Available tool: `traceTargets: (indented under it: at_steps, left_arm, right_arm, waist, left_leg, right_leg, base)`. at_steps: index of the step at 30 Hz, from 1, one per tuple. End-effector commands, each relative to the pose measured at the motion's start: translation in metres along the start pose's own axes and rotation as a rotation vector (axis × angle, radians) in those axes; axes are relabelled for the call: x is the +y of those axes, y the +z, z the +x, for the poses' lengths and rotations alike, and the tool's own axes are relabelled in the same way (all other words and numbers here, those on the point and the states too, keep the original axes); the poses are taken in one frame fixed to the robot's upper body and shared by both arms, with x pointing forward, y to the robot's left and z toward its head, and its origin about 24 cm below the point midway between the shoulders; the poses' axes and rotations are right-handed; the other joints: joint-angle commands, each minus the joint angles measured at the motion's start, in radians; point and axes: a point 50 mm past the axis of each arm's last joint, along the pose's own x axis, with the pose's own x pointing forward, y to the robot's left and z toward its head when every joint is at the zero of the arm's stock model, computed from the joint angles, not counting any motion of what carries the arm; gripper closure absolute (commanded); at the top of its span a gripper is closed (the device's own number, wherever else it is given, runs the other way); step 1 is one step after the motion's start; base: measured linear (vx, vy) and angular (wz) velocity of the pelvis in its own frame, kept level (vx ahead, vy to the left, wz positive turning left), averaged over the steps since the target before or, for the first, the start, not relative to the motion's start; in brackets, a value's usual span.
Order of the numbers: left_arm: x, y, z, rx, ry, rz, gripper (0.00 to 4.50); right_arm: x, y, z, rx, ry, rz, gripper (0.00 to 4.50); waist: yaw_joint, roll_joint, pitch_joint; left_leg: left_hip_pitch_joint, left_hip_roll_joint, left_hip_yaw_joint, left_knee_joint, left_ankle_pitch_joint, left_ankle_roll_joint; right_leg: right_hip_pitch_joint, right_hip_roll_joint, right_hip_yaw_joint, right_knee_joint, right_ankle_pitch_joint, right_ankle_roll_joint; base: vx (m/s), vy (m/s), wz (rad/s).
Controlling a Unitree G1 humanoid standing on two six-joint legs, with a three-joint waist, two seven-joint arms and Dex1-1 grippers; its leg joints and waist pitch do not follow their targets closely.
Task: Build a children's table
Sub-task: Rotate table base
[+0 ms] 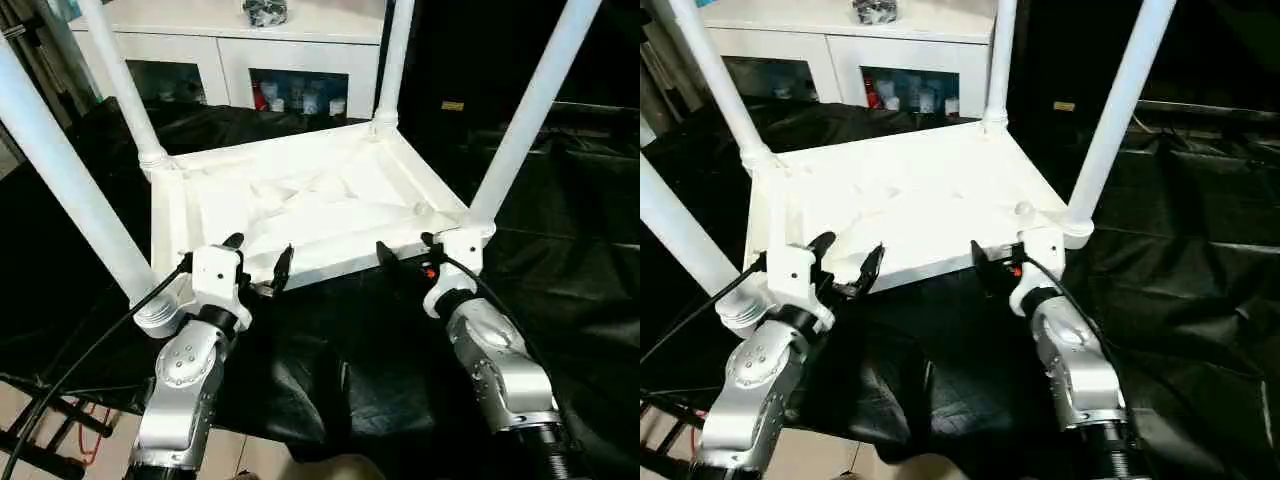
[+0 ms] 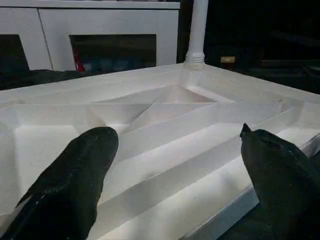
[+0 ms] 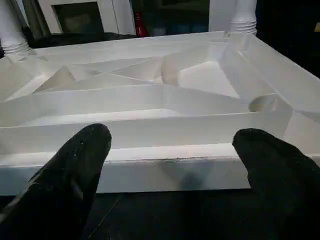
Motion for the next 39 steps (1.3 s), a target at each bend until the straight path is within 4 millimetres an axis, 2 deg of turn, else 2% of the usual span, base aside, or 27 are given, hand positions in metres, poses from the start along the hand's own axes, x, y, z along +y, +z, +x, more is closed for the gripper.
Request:
traceTargets:
  at_steps: [1,3,7,10,17,20,24,31,39]
  left_arm:
    - [0.001,0.004,-0.001,-0.003,-0.017,0.003,0.00]
    - [0.002,0.003,-0.001,0.002,-0.028,-0.001,0.00]
    - [-0.002,0.002,-0.002,0.019,-0.073,-0.017,0.00]
    - [-0.003,0.002,-0.002,0.025,-0.080,-0.015,0.00]
    - [-0.002,0.000,-0.001,0.034,-0.077,-0.022,0.00]
    - [-0.002,0.000,-0.001,0.036,-0.085,-0.027,0.00]
    - [-0.002,0.000,-0.001,0.037,-0.086,-0.027,0.00]
    - [0.003,-0.004,0.000,0.046,-0.080,-0.027,0.00]
    - [0.009,-0.017,0.002,0.072,-0.072,-0.025,0.00]
  right_arm:
    - [0.002,0.003,0.004,-0.004,0.007,-0.004,0.04]
    - [0.003,0.003,0.004,-0.006,0.008,-0.003,0.04]
    - [0.004,0.004,0.004,-0.012,0.013,-0.005,0.04]
    - [0.003,0.005,0.004,-0.015,0.014,-0.006,0.04]
    - [0.003,0.006,0.006,-0.013,0.032,-0.016,0.04]
    - [0.003,0.005,0.006,-0.011,0.035,-0.016,0.04]
    - [0.004,0.006,0.007,-0.011,0.039,-0.016,0.04]
    - [0.005,0.007,0.010,-0.016,0.050,-0.021,0.04]
    - [0.007,0.007,0.012,-0.017,0.060,-0.023,0.04]
  waist:
    - [0.002,-0.006,-0.057]
    - [0.002,0.001,-0.057]
    - [0.000,0.000,-0.059]
    - [0.000,-0.005,-0.059]
    - [0.000,-0.001,-0.059]
    - [0.001,-0.002,-0.060]
    - [0.002,-0.004,-0.060]
    - [0.002,0.001,-0.060]
    - [0.004,-0.004,-0.062]
  left_leg:
    - [0.000,0.008,0.004,-0.073,-0.232,0.014]
    - [0.001,0.008,0.003,-0.074,-0.238,0.009]
    - [0.001,0.008,0.003,-0.072,-0.230,0.005]
    - [0.001,0.008,0.004,-0.072,-0.228,0.009]
    - [0.002,0.008,0.004,-0.071,-0.226,0.009]
    - [0.002,0.007,0.004,-0.070,-0.212,0.012]
    - [0.001,0.007,0.004,-0.070,-0.214,0.014]
    - [0.002,0.007,0.003,-0.071,-0.219,0.009]
    - [0.003,0.006,0.003,-0.069,-0.205,0.013]
  right_leg:
    - [0.047,-0.028,0.034,-0.079,-0.203,-0.142]
    - [0.047,-0.028,0.034,-0.078,-0.205,-0.142]
    - [0.048,-0.026,0.034,-0.075,-0.171,-0.150]
    - [0.050,-0.026,0.034,-0.075,-0.164,-0.154]
    - [0.050,-0.027,0.035,-0.075,-0.175,-0.153]
    - [0.051,-0.027,0.034,-0.072,-0.145,-0.161]
    - [0.052,-0.027,0.034,-0.073,-0.156,-0.161]
    - [0.052,-0.027,0.034,-0.072,-0.155,-0.163]
    - [0.053,-0.029,0.034,-0.071,-0.138,-0.168]
  base:
    - [0.000,0.000,0.00]
    - [0.000,0.000,0.00]
    - [0.000,0.000,0.00]
    - [0.000,0.000,0.00]
    - [0.000,0.000,0.00]
    - [0.000,0.000,0.00]
    - [0.000,0.000,0.00]
    - [0.000,0.000,0.00]
    - [0.000,0.000,0.00]
